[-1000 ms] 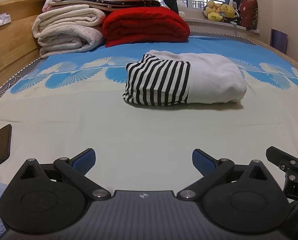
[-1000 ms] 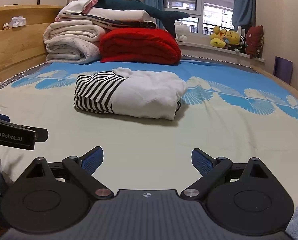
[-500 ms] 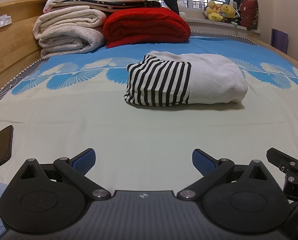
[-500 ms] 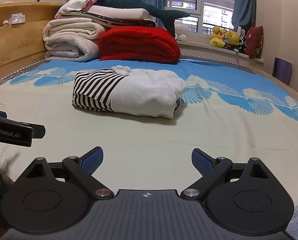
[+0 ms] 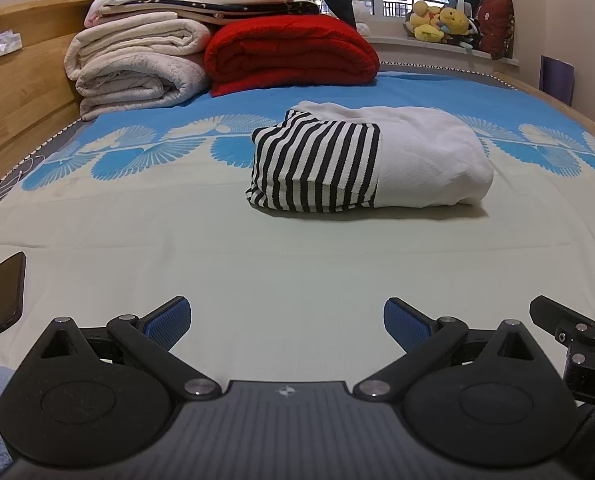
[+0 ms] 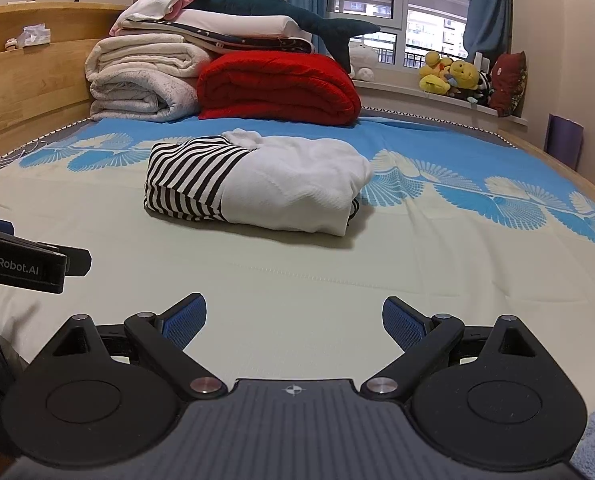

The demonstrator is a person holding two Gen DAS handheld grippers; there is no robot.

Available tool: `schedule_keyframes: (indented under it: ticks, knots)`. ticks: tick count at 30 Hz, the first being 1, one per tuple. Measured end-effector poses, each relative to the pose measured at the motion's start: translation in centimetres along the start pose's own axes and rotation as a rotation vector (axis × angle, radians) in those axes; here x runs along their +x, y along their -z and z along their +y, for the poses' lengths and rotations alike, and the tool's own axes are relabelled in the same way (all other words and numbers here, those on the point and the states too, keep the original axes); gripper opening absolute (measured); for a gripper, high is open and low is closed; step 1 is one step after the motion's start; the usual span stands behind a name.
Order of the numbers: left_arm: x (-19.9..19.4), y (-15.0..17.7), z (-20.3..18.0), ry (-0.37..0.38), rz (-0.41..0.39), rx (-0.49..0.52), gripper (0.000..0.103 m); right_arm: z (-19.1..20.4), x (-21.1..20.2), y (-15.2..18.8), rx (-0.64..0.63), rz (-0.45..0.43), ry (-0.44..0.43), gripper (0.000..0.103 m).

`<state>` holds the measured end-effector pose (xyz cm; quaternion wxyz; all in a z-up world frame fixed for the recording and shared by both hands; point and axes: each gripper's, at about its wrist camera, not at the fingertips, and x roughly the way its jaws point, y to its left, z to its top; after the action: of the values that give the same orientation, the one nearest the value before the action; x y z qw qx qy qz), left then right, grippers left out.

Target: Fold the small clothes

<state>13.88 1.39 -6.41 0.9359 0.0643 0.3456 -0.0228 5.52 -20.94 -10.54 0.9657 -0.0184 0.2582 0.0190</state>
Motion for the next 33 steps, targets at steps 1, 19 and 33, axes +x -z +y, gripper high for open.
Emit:
schedule_keyframes:
  ticks: [1, 19, 33]
  knots:
    - [-0.01, 0.01, -0.02, -0.002, 0.0, 0.001, 0.103, 0.01, 0.0, 0.0, 0.0, -0.001, 0.0, 0.095]
    - [0.05, 0.07, -0.12, -0.006, 0.0, 0.005, 0.103, 0.08, 0.14, 0.02, -0.003, 0.003, -0.001, 0.095]
    - [0.19, 0.1, -0.4, -0.018, 0.006, 0.006, 0.103, -0.08, 0.23, 0.15, -0.012, 0.0, -0.008, 0.095]
